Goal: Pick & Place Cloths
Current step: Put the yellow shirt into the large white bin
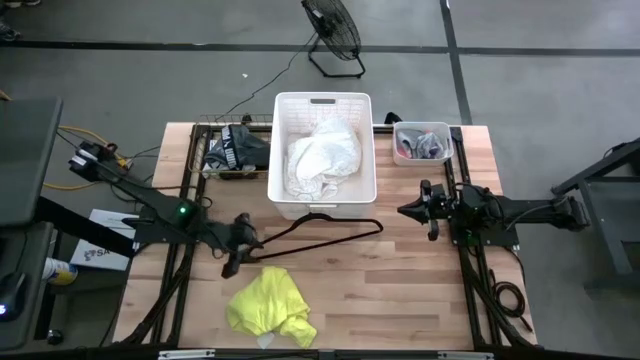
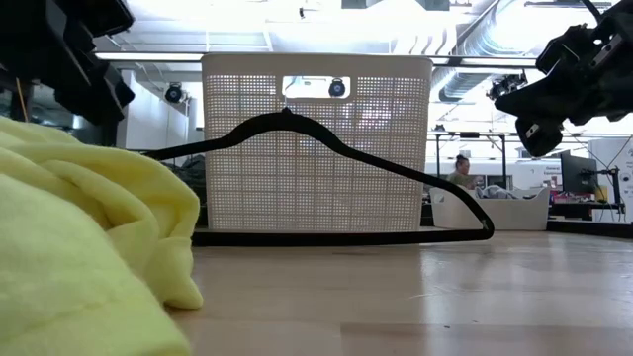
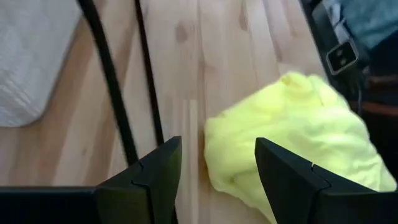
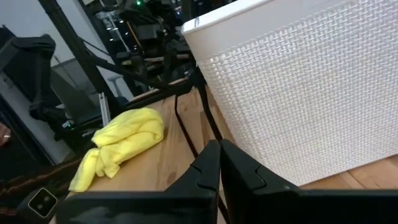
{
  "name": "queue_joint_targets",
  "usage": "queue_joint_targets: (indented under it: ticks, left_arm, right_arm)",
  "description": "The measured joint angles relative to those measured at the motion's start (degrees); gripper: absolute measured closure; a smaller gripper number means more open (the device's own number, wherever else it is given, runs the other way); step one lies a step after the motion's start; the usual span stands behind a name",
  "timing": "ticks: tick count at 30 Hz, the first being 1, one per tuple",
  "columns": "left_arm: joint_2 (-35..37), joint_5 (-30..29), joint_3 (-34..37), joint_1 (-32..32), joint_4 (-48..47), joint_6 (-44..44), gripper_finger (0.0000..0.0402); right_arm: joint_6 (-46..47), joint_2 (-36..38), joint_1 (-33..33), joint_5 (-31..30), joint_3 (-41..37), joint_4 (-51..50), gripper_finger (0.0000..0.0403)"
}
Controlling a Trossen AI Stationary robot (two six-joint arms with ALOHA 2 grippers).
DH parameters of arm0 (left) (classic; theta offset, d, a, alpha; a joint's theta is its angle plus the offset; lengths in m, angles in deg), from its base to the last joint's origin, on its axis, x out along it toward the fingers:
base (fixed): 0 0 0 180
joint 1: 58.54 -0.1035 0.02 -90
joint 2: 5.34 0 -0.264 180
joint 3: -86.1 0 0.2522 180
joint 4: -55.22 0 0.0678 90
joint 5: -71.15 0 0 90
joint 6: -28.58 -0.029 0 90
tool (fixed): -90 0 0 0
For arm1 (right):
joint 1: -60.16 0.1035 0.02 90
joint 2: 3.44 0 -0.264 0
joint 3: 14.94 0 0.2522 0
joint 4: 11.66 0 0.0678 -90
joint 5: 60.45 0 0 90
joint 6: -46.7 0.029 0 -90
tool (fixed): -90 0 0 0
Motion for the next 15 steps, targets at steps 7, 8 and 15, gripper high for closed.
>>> queue_joint_targets:
  ticks: [7,8,15]
  left_arm:
    - [-10.3,8.4,-7.6,0.0,-4.6,5.6,0.0201]
    - [-11.6,9.8,-8.8,0.0,-6.2,6.8,0.0201]
    - [-17.8,14.6,-12.4,0.0,-13.1,16.1,0.0201]
  right_arm:
    - [0.0,0.0,0.0,0.4,0.0,0.1,0.0399]
    - [0.0,0.0,0.0,0.4,0.0,0.1,0.0399]
    - [0.0,0.0,0.0,0.4,0.0,0.1,0.0399]
